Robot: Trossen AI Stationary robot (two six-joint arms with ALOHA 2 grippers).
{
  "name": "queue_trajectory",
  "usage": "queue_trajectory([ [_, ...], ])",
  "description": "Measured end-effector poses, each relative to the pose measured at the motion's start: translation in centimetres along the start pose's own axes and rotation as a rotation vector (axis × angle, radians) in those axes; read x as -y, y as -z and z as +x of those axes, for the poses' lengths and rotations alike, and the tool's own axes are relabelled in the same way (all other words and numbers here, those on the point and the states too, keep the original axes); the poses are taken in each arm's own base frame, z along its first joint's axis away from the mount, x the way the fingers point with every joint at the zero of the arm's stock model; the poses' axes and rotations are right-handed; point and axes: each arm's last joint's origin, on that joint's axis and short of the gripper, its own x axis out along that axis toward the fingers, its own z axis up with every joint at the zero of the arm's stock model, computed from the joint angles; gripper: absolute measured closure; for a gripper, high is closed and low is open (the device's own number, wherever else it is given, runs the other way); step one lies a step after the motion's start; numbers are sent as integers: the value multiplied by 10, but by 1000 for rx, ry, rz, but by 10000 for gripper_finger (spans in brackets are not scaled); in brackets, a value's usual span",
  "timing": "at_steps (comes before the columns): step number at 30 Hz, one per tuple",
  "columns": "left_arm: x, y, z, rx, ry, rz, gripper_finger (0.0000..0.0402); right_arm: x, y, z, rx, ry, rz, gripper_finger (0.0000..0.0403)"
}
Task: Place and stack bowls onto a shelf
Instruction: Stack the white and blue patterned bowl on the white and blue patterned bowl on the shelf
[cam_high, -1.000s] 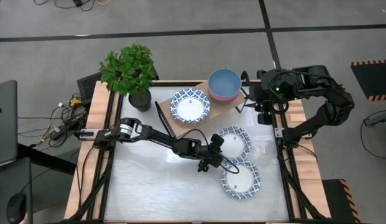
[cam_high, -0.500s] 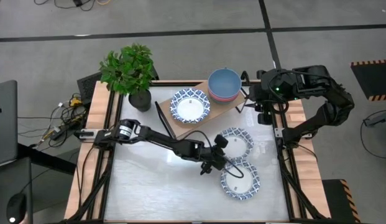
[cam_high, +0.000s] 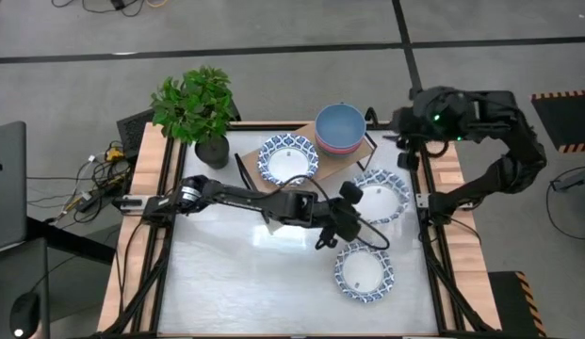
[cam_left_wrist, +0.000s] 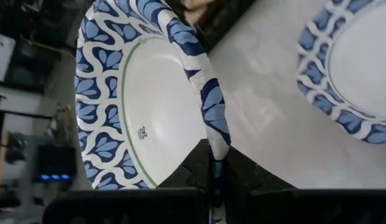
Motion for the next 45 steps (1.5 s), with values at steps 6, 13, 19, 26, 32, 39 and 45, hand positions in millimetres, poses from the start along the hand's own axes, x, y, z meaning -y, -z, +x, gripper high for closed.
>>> queue_trajectory([
  [6,-31,-15,-29,-12,-14,68,400,19,14,-11,-1,81,65,253],
  [13,-53,-22,-54,11,-70,151,400,31,30,-25,9,151,161,253],
  [19,-61,-26,-67,-67,-177,258,400,35,32,-27,4,170,181,253],
  [26,-72,-23,-81,-326,-350,392,400,36,31,-24,-1,161,184,253],
  [32,-110,-10,-124,-474,-489,332,400,36,29,-21,2,145,183,253],
  [39,-148,24,-207,-466,-510,64,400,36,27,-19,1,128,182,253],
  [45,-137,51,-242,-468,-306,-134,401,35,27,-19,3,119,182,253],
])
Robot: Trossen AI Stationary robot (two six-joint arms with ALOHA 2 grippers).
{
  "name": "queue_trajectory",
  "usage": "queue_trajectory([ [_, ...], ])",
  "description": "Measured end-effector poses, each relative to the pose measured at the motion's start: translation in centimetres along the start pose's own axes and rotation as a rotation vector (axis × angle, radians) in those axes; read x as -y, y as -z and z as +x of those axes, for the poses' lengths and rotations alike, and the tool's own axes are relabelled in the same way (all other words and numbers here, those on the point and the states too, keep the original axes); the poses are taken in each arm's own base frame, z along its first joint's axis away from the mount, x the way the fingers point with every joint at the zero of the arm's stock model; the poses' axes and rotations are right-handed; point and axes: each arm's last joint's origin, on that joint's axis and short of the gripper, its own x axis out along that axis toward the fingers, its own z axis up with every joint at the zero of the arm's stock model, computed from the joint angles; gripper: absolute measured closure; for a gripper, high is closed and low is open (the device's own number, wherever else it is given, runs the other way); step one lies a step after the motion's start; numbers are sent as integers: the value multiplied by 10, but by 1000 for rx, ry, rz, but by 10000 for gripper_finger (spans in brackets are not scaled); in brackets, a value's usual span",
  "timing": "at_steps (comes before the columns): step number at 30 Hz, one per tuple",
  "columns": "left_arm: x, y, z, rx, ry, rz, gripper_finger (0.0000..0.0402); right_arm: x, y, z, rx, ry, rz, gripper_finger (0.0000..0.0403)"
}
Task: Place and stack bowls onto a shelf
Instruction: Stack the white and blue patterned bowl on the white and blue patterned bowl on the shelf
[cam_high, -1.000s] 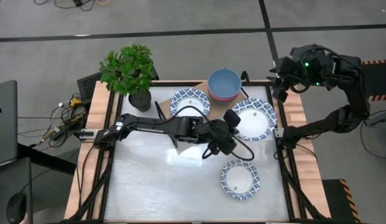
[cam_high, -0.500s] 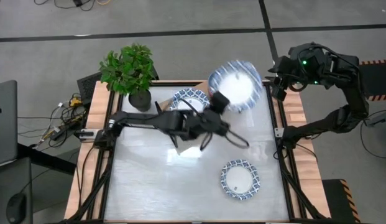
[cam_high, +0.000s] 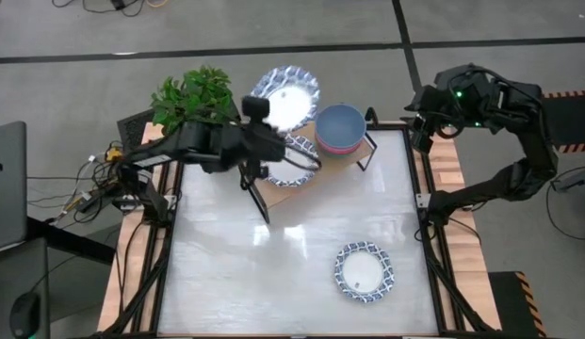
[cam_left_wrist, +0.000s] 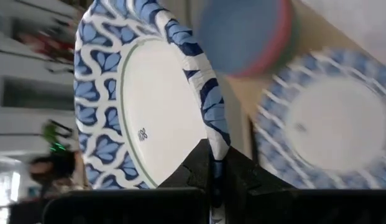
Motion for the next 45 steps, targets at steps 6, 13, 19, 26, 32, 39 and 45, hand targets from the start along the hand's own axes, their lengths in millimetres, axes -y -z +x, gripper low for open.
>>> queue_trajectory([
  [6,53,-2,30,-115,128,57,401,0,-2,4,-6,-1,-1,253],
  [13,113,16,58,-266,119,62,401,-1,-3,5,-10,-2,-7,253],
  [19,130,27,67,-226,134,-32,401,-1,-3,5,-9,-2,-8,253],
  [26,131,24,73,-89,138,-166,401,-1,-3,5,-9,-2,-10,253],
  [32,137,30,84,-112,166,-142,401,-1,-3,5,-9,-3,-10,253],
  [39,137,32,88,-107,208,-174,397,-1,-3,5,-9,-3,-10,253],
  [45,134,34,92,-115,226,-243,376,-1,-3,5,-9,-3,-10,253],
])
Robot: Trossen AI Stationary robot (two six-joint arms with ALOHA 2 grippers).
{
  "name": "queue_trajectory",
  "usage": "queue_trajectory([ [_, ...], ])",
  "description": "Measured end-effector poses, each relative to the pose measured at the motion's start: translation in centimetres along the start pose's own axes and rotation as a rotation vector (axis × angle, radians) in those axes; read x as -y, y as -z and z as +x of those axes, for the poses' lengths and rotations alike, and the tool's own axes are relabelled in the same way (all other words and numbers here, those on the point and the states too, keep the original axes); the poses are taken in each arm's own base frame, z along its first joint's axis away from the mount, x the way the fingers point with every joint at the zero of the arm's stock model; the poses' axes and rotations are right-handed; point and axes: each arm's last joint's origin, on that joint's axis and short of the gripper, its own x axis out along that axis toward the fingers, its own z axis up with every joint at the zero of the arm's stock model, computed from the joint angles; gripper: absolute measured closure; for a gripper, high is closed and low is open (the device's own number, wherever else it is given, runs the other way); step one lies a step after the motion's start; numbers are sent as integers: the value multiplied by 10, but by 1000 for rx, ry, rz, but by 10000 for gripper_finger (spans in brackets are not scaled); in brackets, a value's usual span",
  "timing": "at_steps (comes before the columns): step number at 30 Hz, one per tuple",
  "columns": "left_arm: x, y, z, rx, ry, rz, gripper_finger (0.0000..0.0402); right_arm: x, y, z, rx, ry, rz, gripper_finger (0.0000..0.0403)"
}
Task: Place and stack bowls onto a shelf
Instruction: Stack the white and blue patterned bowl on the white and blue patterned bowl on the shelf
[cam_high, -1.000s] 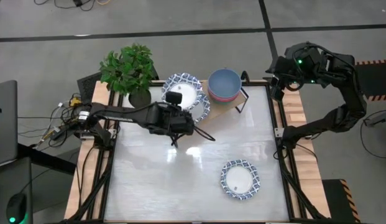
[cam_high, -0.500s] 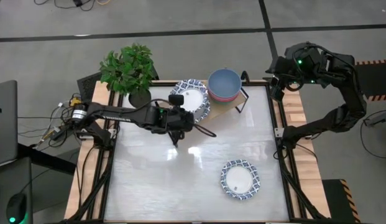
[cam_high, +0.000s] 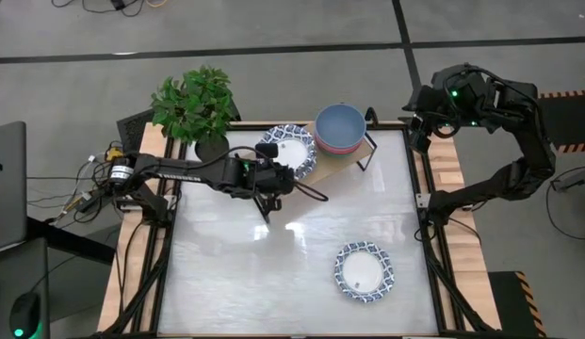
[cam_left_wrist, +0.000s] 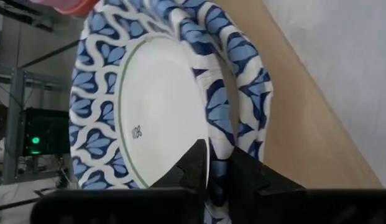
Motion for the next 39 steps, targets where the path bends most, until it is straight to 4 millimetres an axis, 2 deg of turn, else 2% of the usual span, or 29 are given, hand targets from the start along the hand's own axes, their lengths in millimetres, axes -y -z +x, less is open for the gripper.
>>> queue_trajectory([
  [11,0,0,-2,11,39,11,286,0,0,0,0,-1,0,253],
  [20,-16,-12,-21,61,54,7,216,0,0,0,0,-1,-1,253],
  [26,-31,-26,-43,166,178,-37,202,0,0,0,-1,-1,-1,253],
  [32,-39,-44,-78,354,335,-11,201,0,0,0,-3,-1,-2,253],
  [35,-36,-47,-84,376,355,-17,201,0,0,0,-3,-2,-2,253],
  [39,-34,-50,-87,393,447,-150,201,0,0,0,-3,-4,-2,253],
])
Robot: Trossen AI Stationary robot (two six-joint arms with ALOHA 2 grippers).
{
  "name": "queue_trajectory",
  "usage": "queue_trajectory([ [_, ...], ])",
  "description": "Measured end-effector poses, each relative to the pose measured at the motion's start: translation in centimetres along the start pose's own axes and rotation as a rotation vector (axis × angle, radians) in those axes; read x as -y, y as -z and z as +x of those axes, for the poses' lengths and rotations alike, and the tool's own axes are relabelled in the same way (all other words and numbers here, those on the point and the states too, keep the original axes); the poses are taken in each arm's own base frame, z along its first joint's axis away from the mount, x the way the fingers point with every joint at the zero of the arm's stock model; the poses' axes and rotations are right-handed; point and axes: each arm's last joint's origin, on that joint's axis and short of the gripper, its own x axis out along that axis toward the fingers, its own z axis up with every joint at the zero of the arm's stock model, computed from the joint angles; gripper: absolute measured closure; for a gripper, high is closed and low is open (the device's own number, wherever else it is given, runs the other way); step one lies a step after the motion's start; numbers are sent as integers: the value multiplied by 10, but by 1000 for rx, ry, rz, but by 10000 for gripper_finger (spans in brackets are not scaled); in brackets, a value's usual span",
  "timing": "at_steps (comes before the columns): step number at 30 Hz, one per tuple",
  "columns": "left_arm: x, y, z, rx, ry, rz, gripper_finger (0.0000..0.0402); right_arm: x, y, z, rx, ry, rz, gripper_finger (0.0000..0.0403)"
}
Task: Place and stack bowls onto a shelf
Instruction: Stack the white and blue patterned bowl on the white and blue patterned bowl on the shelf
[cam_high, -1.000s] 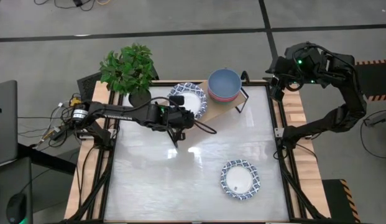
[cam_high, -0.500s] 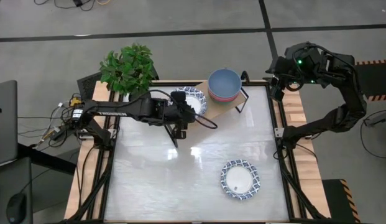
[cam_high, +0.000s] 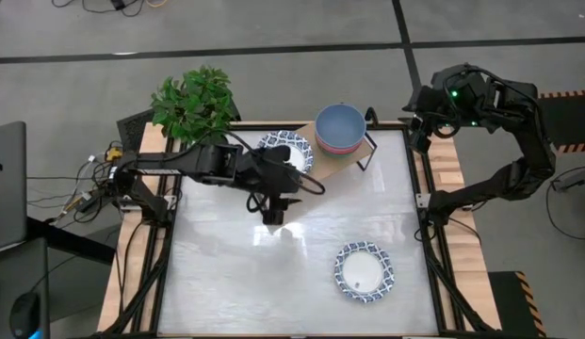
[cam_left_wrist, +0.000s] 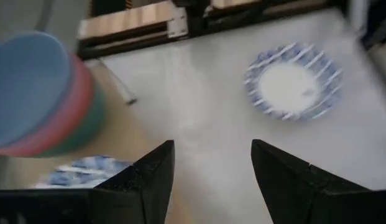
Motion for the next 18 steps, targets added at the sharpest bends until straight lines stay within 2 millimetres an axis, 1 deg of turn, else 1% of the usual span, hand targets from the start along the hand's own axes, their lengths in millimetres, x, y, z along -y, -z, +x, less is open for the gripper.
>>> queue_trajectory([
  [4,6,-3,3,48,165,-195,201,-1,0,0,6,-29,-1,253],
  [6,10,-3,8,39,250,-289,201,-1,0,0,10,-46,-2,253],
  [9,18,-3,16,16,299,-386,201,-1,0,0,11,-49,-4,253],
  [11,28,-3,26,0,317,-405,201,-2,0,0,11,-52,-8,253],
  [14,49,-3,44,-18,365,-384,201,-2,0,0,12,-57,-2,253],
  [18,74,3,71,-82,374,-384,201,-2,0,0,15,-73,-1,253],
])
